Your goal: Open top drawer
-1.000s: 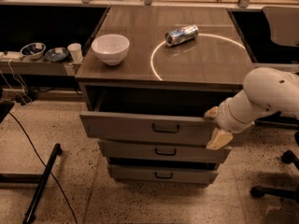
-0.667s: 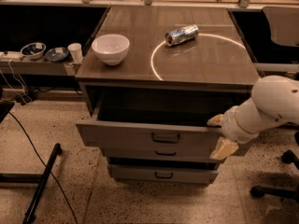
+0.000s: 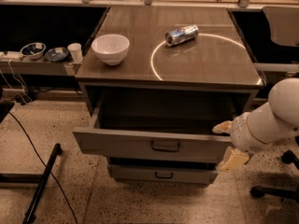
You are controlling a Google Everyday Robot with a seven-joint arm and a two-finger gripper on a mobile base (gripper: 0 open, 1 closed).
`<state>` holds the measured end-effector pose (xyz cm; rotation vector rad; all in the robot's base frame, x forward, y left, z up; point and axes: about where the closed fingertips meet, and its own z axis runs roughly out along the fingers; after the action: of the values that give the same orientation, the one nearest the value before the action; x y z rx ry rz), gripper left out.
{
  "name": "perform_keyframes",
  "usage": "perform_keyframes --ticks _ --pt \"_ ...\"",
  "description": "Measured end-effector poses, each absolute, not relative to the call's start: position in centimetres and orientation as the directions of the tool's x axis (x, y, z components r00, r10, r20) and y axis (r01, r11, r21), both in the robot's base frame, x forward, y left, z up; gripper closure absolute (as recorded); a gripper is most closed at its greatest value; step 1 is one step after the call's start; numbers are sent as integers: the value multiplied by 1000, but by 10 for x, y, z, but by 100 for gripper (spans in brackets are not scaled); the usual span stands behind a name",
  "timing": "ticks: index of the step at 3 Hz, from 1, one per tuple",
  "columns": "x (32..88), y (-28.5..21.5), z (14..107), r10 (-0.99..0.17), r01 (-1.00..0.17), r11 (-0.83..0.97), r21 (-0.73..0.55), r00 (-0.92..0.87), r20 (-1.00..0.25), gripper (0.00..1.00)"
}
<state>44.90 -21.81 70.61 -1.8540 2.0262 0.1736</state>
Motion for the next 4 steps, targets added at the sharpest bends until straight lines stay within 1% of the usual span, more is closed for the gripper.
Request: perform_keyframes --ticks 1,2,3,4 --pt "457 -220 720 -930 -978 133 -158 -68 -361 48" --pt "492 -208 735 -939 -981 113 -159 -53 -341 70" --pt "536 -185 751 -945 -982 95 -165 -37 -326 81" --pt "572 -153 741 -952 -986 84 -147 -36 -303 87"
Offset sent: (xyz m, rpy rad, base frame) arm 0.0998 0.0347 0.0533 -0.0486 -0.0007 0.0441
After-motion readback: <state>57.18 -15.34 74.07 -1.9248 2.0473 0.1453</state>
